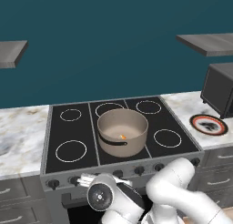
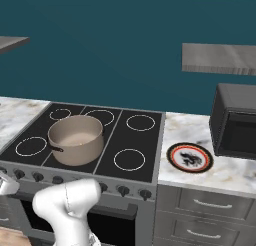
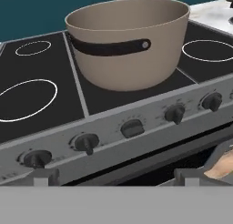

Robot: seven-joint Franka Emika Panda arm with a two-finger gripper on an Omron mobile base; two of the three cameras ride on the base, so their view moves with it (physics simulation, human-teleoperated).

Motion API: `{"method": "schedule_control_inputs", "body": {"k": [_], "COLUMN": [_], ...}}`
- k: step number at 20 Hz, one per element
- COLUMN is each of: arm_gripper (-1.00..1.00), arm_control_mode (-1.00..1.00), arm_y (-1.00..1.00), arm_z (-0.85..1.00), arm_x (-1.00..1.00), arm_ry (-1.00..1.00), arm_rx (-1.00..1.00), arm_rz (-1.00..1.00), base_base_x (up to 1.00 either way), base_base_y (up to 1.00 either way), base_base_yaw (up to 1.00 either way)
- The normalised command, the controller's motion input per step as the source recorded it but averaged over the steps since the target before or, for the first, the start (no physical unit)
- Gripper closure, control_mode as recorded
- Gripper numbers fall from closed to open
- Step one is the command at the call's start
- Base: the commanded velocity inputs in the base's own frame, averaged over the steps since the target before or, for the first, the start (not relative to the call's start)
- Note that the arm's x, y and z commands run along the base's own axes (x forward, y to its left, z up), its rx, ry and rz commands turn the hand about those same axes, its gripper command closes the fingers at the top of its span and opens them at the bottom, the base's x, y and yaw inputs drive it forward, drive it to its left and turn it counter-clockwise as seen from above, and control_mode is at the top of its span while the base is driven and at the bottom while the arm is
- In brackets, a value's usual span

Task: Retrieve the frozen meat and place it in the pot on a burner. Then turn the burner on.

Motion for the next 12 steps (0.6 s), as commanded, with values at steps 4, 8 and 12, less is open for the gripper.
{"method": "schedule_control_inputs", "body": {"k": [4,8,12], "arm_gripper": [-1.00,-1.00,-1.00], "arm_control_mode": [-1.00,-1.00,-1.00], "arm_y": [-0.07,-0.04,0.00], "arm_z": [-0.66,-0.58,-0.35], "arm_x": [-0.26,-0.01,0.07], "arm_ry": [-0.12,-0.21,-0.28], "arm_rx": [-0.08,-0.11,-0.06], "arm_rz": [0.08,0.09,0.00], "base_base_x": [0.00,0.00,0.00], "base_base_y": [0.00,0.00,0.00], "base_base_yaw": [0.00,0.00,0.00]}}
